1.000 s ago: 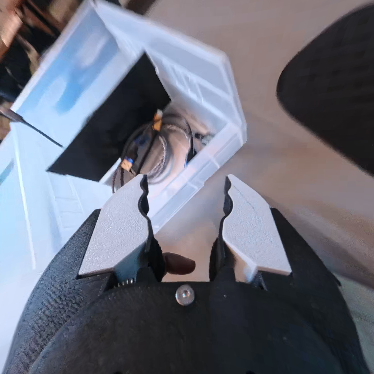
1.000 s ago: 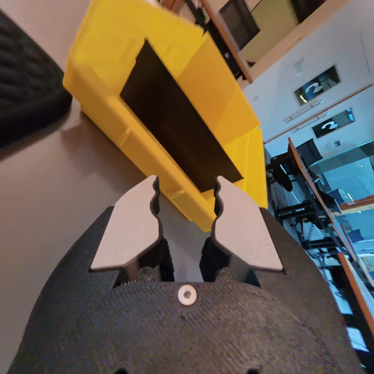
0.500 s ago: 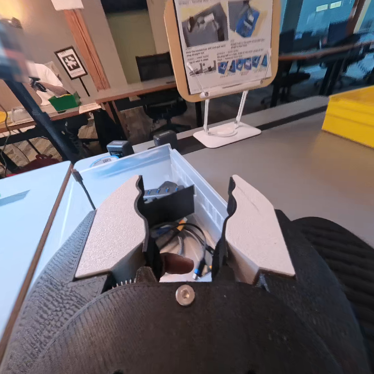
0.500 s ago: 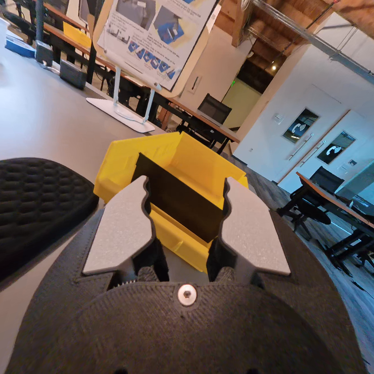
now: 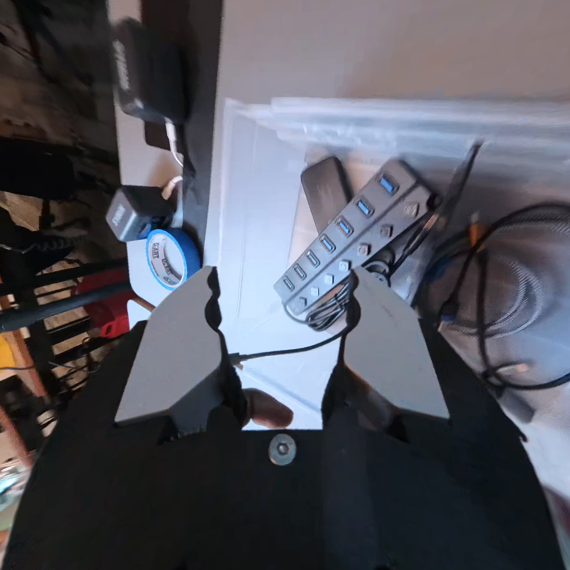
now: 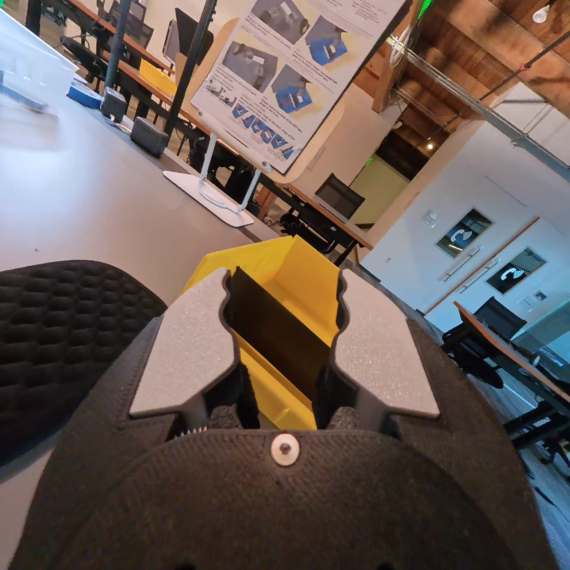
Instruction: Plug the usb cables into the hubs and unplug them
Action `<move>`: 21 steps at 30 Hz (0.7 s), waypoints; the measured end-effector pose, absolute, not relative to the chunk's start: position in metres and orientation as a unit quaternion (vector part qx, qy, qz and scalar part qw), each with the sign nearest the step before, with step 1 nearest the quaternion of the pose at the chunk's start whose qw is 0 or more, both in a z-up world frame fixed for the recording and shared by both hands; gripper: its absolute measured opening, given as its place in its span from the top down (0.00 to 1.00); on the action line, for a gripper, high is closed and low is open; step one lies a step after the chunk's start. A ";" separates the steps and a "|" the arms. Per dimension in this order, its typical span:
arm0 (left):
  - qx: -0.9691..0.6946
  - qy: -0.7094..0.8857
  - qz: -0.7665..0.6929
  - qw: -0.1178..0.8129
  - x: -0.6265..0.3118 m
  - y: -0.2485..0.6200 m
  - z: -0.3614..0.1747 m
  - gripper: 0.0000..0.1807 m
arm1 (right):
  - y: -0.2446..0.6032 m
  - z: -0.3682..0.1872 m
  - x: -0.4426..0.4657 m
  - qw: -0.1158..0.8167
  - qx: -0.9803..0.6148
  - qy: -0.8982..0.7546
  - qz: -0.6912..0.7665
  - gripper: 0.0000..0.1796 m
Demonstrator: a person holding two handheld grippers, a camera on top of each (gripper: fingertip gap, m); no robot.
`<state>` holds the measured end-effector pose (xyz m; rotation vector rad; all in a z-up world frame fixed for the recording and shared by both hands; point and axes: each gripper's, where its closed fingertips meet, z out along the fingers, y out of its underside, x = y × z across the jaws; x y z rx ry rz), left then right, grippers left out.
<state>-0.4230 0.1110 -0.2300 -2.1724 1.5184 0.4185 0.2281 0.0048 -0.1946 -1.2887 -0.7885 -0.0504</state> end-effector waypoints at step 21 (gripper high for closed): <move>-0.683 0.705 0.158 -0.108 -0.459 0.098 -0.327 0.64 | 0.023 -0.220 0.209 0.685 -0.601 -0.407 -0.061 0.66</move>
